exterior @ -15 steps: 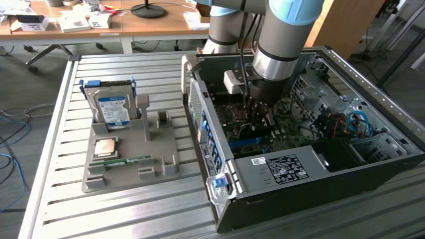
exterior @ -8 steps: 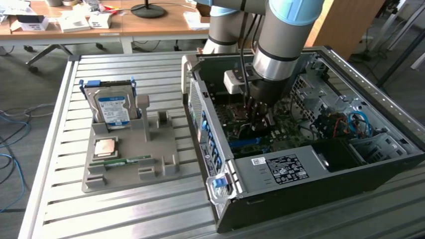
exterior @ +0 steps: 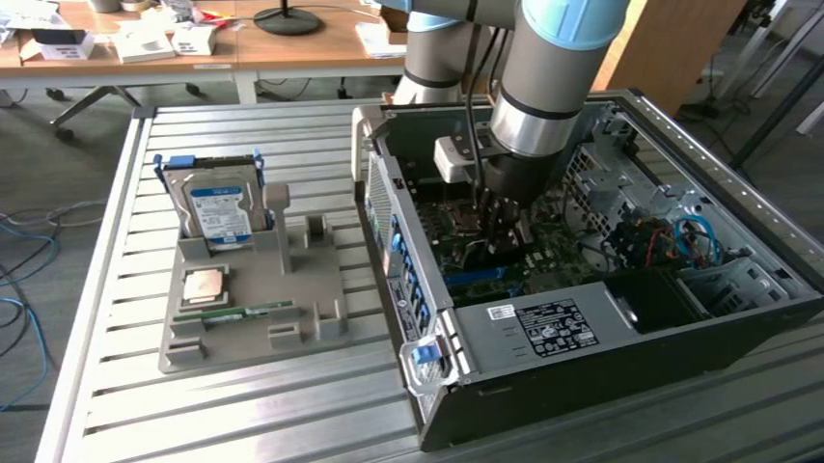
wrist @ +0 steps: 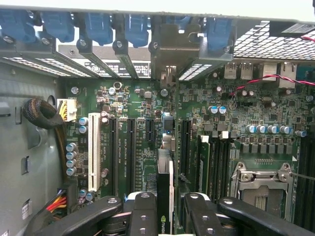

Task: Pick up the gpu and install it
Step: 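Insert the gpu into the slot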

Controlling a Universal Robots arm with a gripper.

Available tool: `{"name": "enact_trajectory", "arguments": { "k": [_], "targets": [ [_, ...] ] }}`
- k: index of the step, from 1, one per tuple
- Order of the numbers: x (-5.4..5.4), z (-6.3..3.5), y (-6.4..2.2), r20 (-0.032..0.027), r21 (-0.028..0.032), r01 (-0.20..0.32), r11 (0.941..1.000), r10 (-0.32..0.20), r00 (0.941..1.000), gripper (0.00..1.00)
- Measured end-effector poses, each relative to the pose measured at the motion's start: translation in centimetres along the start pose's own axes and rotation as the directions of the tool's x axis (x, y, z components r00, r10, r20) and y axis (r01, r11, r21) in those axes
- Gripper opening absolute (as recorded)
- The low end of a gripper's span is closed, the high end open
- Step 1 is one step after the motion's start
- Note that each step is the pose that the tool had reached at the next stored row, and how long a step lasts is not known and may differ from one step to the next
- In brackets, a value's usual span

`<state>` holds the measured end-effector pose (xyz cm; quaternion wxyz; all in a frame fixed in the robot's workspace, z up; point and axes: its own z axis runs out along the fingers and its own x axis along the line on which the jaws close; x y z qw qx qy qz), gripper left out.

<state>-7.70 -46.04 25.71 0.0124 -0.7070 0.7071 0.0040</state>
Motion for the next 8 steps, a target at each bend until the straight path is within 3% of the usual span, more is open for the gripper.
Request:
{"name": "enact_trajectory", "arguments": {
  "k": [8],
  "targets": [
    [0.01, 0.13, 0.0, -0.0002, 0.0, -0.001, 1.0, 0.001, 1.0, 0.26]
  ]
}}
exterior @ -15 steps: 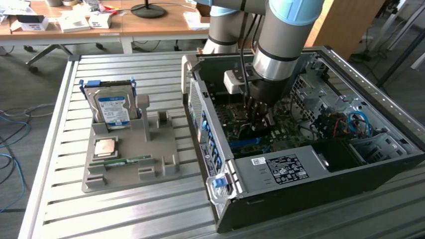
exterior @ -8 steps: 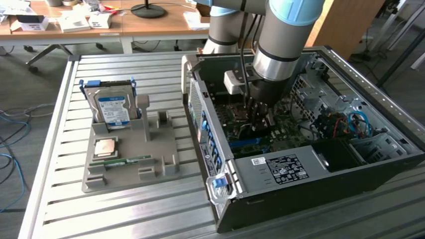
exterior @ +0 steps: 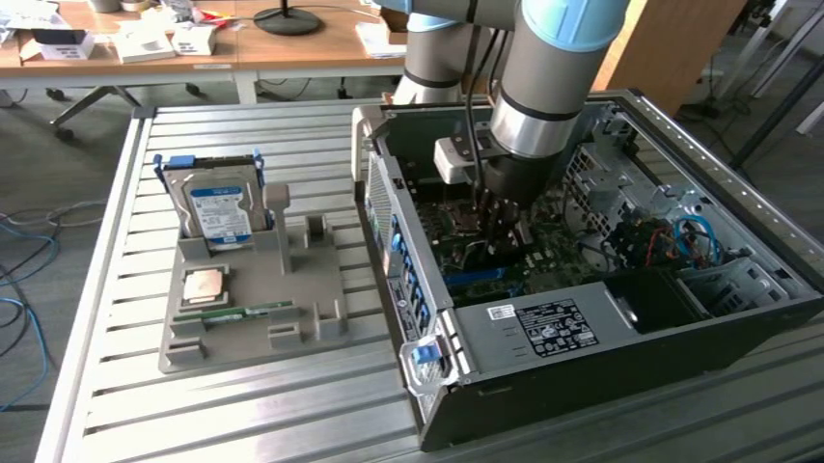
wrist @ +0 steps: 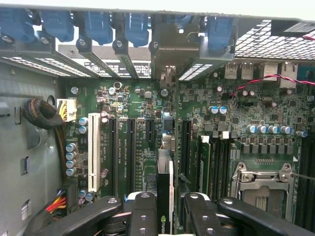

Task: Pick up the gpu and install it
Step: 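Insert the gpu into the slot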

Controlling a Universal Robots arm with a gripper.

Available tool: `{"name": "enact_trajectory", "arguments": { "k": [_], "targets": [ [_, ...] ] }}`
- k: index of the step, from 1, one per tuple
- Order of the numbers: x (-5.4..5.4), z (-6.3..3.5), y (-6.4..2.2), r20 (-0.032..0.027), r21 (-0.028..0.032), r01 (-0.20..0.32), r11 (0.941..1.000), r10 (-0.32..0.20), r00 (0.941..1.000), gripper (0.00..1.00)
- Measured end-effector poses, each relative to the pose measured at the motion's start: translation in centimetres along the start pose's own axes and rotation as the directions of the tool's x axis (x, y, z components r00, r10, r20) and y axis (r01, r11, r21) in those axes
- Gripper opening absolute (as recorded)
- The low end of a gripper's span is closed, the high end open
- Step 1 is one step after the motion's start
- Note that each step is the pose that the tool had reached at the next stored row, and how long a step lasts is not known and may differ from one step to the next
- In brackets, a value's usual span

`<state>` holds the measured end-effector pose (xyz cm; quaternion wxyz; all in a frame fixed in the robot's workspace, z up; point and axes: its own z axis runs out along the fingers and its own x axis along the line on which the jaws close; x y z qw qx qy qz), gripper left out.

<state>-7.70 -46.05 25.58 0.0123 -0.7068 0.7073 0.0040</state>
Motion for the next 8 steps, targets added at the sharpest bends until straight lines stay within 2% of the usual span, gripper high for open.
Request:
{"name": "enact_trajectory", "arguments": {
  "k": [8],
  "targets": [
    [0.0, 0.02, 0.0, -0.0001, 0.0003, -0.014, 0.9999, 0.014, 0.9999, 0.26]
  ]
}}
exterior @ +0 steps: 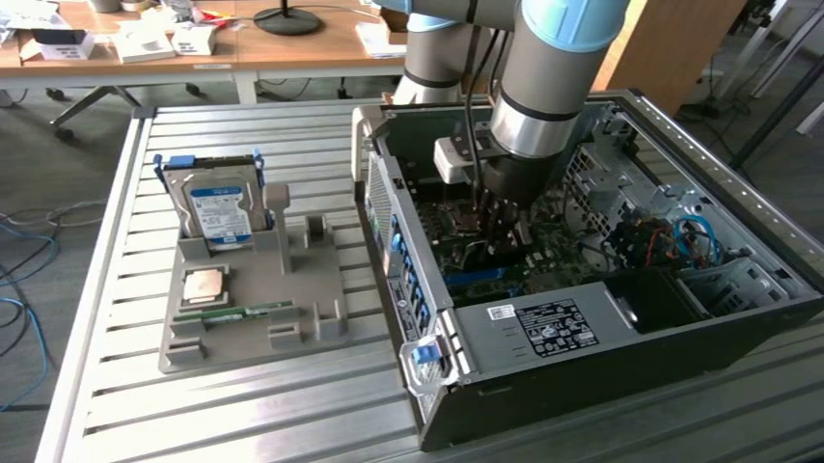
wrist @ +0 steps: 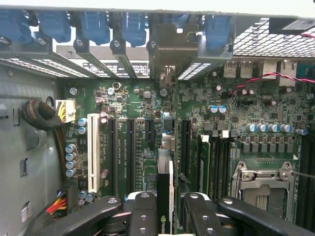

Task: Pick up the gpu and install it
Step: 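Insert the gpu into the slot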

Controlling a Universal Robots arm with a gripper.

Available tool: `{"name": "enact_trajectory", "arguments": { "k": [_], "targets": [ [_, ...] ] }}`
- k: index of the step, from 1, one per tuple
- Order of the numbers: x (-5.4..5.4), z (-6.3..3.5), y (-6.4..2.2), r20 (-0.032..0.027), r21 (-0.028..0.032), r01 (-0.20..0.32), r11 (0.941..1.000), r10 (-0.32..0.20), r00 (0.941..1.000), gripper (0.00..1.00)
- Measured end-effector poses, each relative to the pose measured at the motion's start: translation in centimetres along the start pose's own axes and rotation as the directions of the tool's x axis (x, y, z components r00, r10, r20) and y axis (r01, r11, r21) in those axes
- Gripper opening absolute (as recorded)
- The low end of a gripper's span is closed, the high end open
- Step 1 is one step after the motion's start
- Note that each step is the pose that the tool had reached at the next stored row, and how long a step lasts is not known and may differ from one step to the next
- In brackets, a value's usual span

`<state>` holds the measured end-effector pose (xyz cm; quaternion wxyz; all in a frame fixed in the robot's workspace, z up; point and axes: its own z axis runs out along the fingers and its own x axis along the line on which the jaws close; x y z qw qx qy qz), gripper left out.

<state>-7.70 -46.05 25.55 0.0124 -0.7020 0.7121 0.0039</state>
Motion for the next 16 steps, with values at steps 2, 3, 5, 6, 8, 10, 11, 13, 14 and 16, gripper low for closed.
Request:
{"name": "enact_trajectory", "arguments": {
  "k": [2, 3, 5, 6, 8, 10, 11, 13, 14, 16],
  "targets": [
    [0.0, 0.0, 0.0, 0.0, 0.0, -0.001, 1.0, 0.001, 1.0, 0.26],
    [0.0, 0.0, 0.0, 0.0, 0.0001, -0.002, 1.0, 0.002, 1.0, 0.26],
    [0.02, 0.03, 0.01, 0.0004, 0.0004, -0.007, 1.0, 0.007, 1.0, 0.26],
    [0.03, 0.02, 0.01, 0.0002, 0.0004, -0.01, 0.9999, 0.01, 0.9999, 0.26],
    [0.04, 0.01, 0.0, -0.0001, 0.0004, -0.012, 0.9999, 0.012, 0.9999, 0.26],
    [0.04, 0.01, 0.0, 0.0, 0.0004, -0.012, 0.9999, 0.012, 0.9999, 0.26],
    [0.04, 0.01, 0.01, -0.0001, 0.0003, -0.012, 0.9999, 0.012, 0.9999, 0.26],
    [0.05, 0.01, 0.01, -0.0003, 0.0004, -0.012, 0.9999, 0.012, 0.9999, 0.26],
    [0.06, 0.01, 0.01, -0.0004, 0.0004, -0.012, 0.9999, 0.012, 0.9999, 0.26],
    [0.07, 0.01, 0.02, -0.0005, 0.0004, -0.012, 0.9999, 0.012, 0.9999, 0.26]
  ]
}}
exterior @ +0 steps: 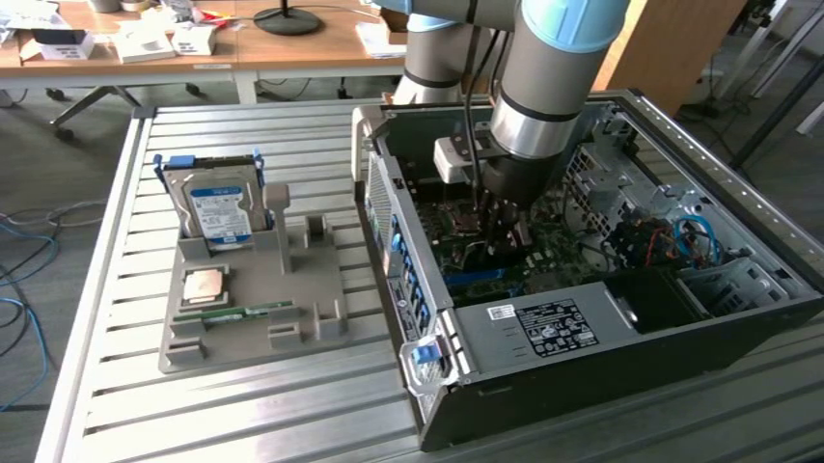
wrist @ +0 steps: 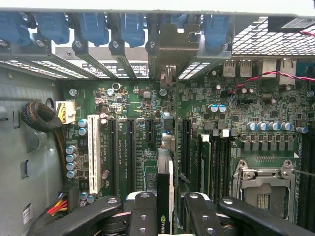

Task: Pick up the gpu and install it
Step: 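Insert the gpu into the slot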

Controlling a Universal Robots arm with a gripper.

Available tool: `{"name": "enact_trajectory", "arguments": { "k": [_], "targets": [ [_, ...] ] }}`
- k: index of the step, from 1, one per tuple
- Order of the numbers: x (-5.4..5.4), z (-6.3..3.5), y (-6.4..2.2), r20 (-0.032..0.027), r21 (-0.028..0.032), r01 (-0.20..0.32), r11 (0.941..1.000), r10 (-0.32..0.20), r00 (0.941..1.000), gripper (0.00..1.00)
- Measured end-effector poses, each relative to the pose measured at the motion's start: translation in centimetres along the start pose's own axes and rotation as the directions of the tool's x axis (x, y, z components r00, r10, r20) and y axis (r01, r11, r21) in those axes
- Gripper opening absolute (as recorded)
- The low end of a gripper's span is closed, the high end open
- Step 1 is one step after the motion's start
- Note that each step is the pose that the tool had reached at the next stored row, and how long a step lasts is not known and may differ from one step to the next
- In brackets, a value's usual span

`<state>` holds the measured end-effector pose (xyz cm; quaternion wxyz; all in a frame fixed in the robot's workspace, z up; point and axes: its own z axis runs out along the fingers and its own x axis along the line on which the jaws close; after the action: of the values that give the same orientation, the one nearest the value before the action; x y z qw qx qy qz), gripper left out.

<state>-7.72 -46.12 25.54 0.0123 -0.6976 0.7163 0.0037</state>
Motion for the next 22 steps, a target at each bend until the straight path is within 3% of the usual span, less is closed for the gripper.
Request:
{"name": "enact_trajectory", "arguments": {
  "k": [22],
  "targets": [
    [0.01, 0.18, -0.01, -0.0003, 0.0002, -0.01, 1.0, 0.01, 1.0, 0.26]
  ]
}}
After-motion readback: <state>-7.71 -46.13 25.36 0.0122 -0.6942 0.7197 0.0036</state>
